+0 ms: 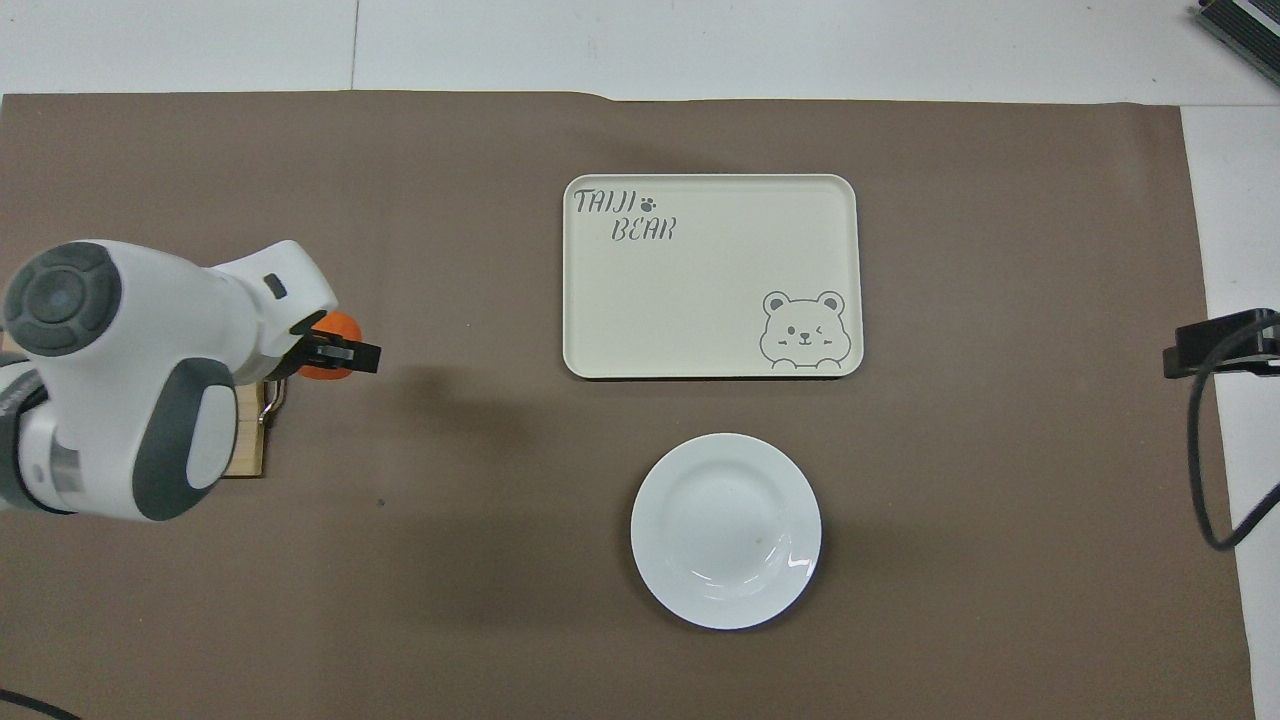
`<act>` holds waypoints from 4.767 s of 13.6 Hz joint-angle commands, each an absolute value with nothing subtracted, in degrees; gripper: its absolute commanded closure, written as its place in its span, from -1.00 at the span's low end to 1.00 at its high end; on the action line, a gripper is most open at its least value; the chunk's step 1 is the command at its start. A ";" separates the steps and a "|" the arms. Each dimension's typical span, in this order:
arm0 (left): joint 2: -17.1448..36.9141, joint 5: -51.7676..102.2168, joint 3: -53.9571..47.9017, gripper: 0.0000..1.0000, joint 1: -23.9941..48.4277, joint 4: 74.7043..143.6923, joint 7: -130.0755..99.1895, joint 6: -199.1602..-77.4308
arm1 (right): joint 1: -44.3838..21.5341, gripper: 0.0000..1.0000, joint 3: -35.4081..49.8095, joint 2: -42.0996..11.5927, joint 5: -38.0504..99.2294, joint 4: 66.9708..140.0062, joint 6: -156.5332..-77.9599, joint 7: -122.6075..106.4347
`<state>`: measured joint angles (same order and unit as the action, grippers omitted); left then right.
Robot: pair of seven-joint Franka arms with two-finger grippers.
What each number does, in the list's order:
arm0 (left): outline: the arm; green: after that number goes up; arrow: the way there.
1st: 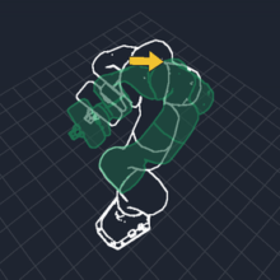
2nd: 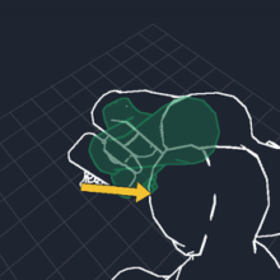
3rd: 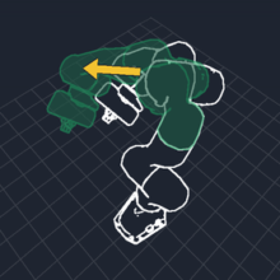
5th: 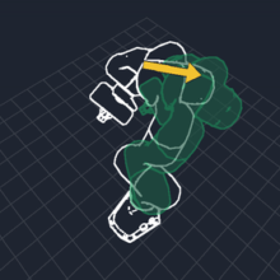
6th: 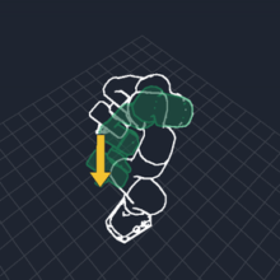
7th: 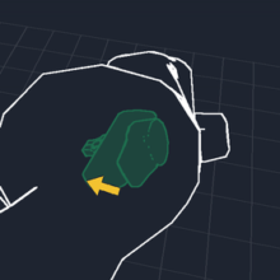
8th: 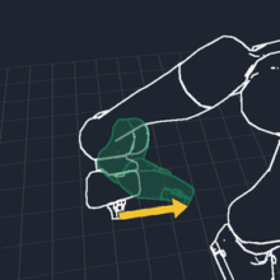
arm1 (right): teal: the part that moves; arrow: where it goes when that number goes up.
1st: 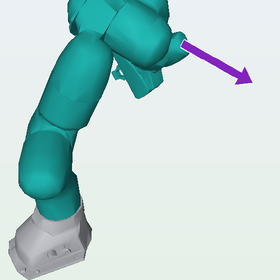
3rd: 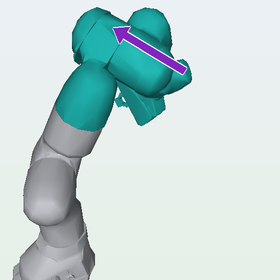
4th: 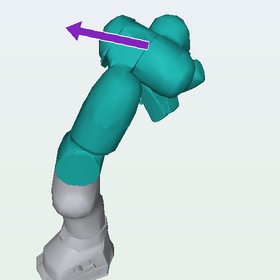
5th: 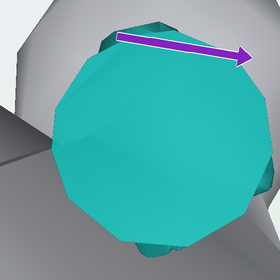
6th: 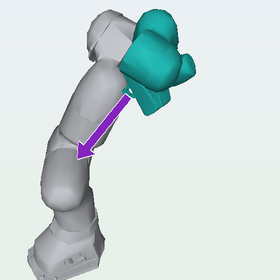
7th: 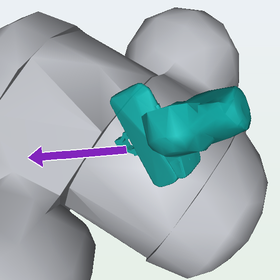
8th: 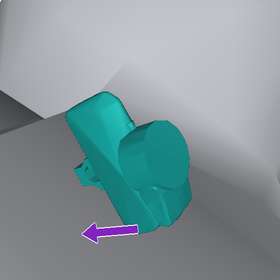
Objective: Place orange and plate with both arms
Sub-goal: 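Lift the orange with the left gripper and lower it onto the plate, then open the left gripper to release the orange on the plate, then retract the left gripper while the right gripper reaches toward the plate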
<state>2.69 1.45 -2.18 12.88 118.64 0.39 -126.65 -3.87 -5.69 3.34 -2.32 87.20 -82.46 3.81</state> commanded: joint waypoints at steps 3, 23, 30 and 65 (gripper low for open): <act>2.81 1.85 -1.05 1.00 30.11 119.18 -14.12 -128.41 | -3.08 -1.00 -5.54 4.48 -0.97 88.59 -83.50 2.46; 13.89 9.84 -7.12 -1.00 46.49 118.39 -25.93 -147.74 | -3.08 -1.00 -5.63 4.57 -0.97 88.77 -83.32 2.46; 11.88 8.88 -6.50 -1.00 43.69 117.69 -24.70 -139.95 | -3.08 -1.00 -5.63 4.57 -0.97 88.86 -83.32 2.46; 0.62 -1.93 -5.71 -1.00 -3.69 87.89 5.98 -93.69 | -6.42 -1.00 -5.45 6.07 42.06 131.64 -113.11 -26.59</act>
<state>-0.08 -1.05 -5.01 -2.06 89.51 5.95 -95.51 -6.89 -5.36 4.12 36.28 126.51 -111.08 -20.84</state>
